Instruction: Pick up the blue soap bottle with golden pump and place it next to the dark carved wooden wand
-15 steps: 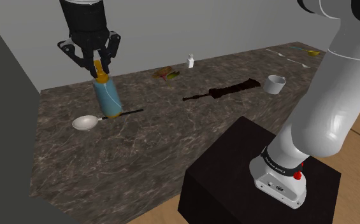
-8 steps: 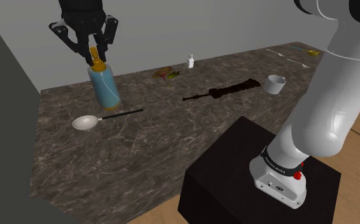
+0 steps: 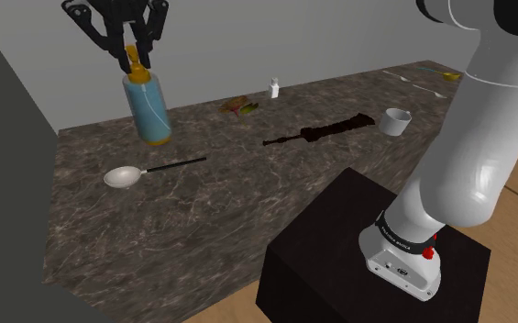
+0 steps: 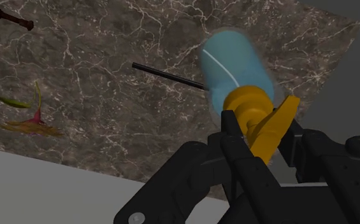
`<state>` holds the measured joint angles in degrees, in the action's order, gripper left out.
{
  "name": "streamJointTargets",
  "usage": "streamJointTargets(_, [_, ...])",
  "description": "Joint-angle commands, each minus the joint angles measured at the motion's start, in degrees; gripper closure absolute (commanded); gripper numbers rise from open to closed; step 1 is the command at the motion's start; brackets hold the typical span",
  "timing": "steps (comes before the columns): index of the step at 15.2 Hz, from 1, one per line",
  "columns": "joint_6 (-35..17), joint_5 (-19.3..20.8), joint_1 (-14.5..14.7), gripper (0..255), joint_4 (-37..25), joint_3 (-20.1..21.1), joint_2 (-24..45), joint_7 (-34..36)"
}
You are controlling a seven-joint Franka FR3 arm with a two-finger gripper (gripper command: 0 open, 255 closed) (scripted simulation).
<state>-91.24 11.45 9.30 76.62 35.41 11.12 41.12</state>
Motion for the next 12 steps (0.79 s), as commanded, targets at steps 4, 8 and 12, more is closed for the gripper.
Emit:
streamJointTargets(4, [-4.1, -5.3, -6.1, 255, 9.6, -2.6, -7.5, -7.6])
streamJointTargets(8, [-7.0, -8.8, -9.8, 255, 16.4, -5.8, -12.7, -14.3])
streamJointTargets(12, [-9.2, -11.1, -12.5, 255, 21.7, -9.3, -16.4, -20.7])
